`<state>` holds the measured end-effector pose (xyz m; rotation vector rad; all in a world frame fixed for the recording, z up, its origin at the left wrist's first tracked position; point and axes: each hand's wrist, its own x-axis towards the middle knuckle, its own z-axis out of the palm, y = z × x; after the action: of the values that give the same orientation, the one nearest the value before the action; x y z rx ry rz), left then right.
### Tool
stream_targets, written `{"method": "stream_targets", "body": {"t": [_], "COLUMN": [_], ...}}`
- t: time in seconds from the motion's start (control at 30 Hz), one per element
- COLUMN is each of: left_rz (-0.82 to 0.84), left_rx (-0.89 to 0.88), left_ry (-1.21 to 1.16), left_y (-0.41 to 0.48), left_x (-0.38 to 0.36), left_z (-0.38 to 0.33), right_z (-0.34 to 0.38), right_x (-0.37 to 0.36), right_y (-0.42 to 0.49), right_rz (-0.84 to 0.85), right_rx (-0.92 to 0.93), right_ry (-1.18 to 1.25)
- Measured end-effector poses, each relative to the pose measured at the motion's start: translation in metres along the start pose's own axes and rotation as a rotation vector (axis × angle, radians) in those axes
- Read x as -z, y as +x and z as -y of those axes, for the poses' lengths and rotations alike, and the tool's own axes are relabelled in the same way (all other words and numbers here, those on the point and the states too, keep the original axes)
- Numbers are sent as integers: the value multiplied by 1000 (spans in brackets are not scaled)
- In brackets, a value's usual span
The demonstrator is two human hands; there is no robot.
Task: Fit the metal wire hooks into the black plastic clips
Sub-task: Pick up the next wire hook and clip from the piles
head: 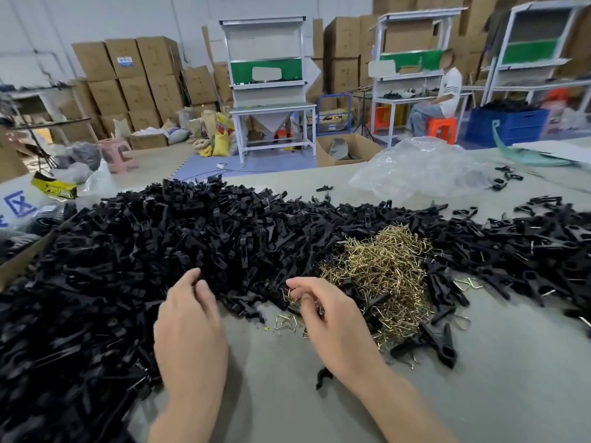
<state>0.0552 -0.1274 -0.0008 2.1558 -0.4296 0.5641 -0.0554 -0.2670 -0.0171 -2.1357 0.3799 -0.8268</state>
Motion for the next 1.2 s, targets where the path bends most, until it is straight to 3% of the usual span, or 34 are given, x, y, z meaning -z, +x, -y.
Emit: {"method": "stream_targets", "body": {"t": [0.3, 0.47, 0.63, 1.03, 1.2], "left_rz": [-59, 51, 307, 355, 287], "left_rx": [29, 11, 176, 493, 520], "left_ry": [-70, -434, -765, -1005, -992], "left_y": [5, -8, -34, -26, -20], "left_x": [3, -2, -13, -22, -18], "left_z": [5, -17, -42, -29, -26], "right_z": [-2, 3, 10, 5, 5], "right_x": [-1, 0, -5, -6, -6], "right_y": [1, 1, 2, 6, 4], "right_rz": [-17, 32, 183, 168, 177], "right_rx": [-39, -56, -107, -164, -186], "right_ry": [56, 204, 354, 459, 452]}}
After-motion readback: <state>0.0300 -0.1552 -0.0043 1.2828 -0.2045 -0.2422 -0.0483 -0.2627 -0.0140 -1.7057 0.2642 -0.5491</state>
